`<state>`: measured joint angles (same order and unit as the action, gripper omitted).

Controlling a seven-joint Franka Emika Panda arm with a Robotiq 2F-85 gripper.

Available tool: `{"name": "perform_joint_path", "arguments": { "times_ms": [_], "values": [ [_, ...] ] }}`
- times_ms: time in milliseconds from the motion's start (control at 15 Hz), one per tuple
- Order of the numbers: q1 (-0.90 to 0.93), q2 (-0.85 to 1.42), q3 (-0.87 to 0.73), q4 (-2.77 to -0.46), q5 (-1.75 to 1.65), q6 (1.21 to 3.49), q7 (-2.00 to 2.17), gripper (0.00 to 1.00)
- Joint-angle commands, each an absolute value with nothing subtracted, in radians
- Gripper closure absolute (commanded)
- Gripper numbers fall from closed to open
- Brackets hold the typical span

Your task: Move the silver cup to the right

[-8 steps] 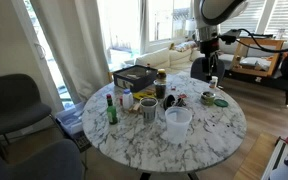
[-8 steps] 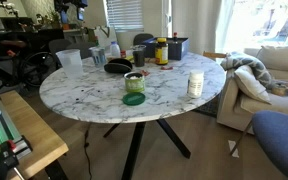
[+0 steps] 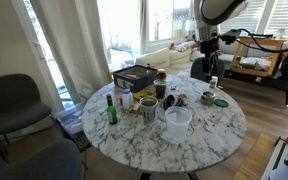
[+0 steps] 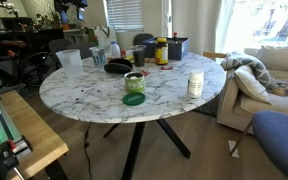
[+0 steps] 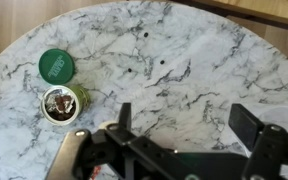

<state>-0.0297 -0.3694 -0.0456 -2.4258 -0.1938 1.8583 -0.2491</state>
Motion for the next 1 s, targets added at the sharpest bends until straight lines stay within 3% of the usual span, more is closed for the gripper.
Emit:
{"name": "perform_joint_path", "arguments": {
  "times_ms": [0,667,933],
  "values": [
    [-0.023,-0.369,-0.052,-2.425,-0.196,1.856,-0.247,0.0],
    [-0.023,-0.369,-0.052,-2.425,-0.195,1.856,-0.247,0.0],
    [0.029,-0.352,-0.011,-2.444,0.025,1.975,-0.071,0.0]
  ]
}}
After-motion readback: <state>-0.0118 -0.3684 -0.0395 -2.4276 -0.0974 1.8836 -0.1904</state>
